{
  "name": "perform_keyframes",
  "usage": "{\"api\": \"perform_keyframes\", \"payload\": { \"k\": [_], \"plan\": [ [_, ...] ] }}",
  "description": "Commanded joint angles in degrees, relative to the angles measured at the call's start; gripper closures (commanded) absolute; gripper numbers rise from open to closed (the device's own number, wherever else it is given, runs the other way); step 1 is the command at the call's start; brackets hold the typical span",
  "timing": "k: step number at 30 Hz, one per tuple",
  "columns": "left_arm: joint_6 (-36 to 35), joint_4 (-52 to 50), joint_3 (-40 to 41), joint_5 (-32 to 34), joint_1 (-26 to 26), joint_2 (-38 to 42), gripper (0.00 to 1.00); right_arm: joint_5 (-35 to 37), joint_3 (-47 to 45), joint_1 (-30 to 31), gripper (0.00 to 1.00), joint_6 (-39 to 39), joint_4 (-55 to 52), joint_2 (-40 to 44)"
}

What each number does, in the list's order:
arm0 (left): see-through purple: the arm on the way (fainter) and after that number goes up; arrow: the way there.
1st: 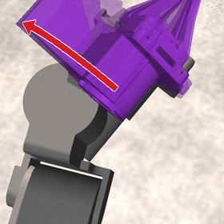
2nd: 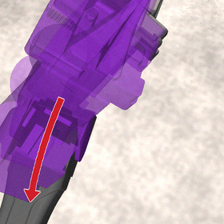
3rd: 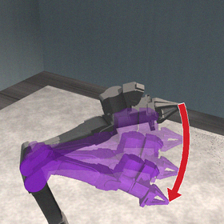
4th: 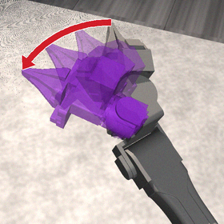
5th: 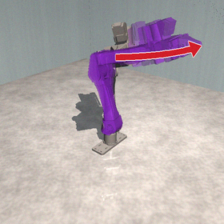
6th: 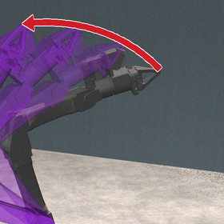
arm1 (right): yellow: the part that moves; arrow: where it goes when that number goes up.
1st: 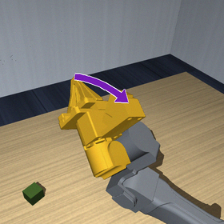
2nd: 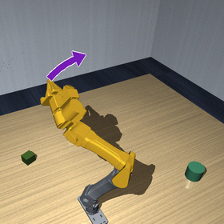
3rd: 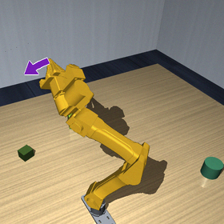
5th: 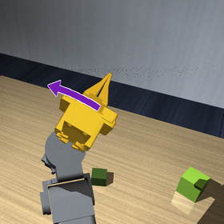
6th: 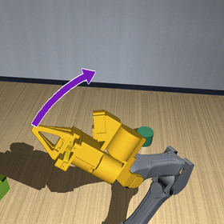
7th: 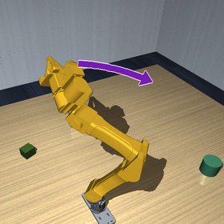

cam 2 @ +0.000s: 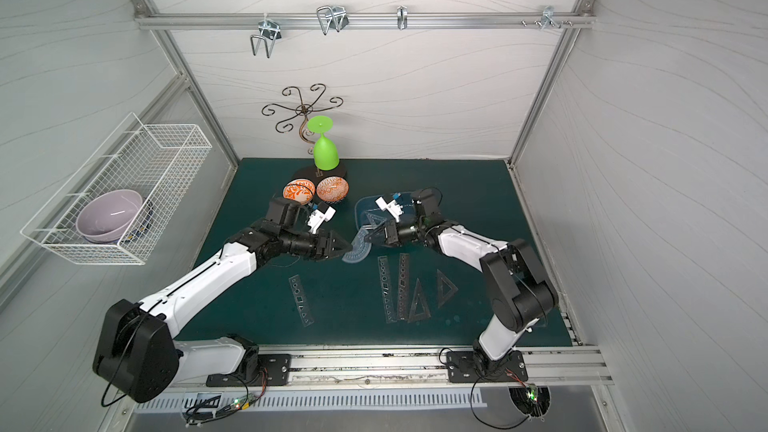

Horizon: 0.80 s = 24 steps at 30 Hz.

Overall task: Put the scattered rulers into the storage box
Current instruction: Pick up the ruler from the center of the board.

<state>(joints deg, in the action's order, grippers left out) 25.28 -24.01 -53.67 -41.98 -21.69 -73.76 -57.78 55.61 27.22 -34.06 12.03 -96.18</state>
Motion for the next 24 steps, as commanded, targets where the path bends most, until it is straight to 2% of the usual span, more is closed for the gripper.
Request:
{"api": "perform_keyframes", "payload": {
  "k": [1,5,8,17,21,24],
  "plan": [
    [-4.6,-9.3,-3.9,17.9,0.8,-0.5,0.26,12.0,5.7,-4.1,1.00,5.0,-7.6,-4.4],
    [-5.2,-10.5,-5.6,23.2,1.0,-2.4,0.26,21.1,13.8,-5.2,1.00,10.1,-13.1,-9.4],
    [-4.5,-10.6,-5.4,24.8,1.0,-4.1,0.27,24.1,18.9,-5.1,1.00,12.5,-15.7,-13.6],
    [-3.7,-11.6,-5.1,26.9,1.6,-5.8,0.26,24.8,24.2,-2.8,1.00,14.3,-17.6,-20.9],
    [-3.5,-11.8,-5.0,26.8,2.0,-6.2,0.26,24.1,24.8,-2.3,0.96,14.0,-17.2,-22.8],
    [-3.3,-11.7,-5.1,26.6,2.4,-6.4,0.25,24.4,25.0,-2.5,0.89,14.7,-17.9,-23.2]
  ]
}}
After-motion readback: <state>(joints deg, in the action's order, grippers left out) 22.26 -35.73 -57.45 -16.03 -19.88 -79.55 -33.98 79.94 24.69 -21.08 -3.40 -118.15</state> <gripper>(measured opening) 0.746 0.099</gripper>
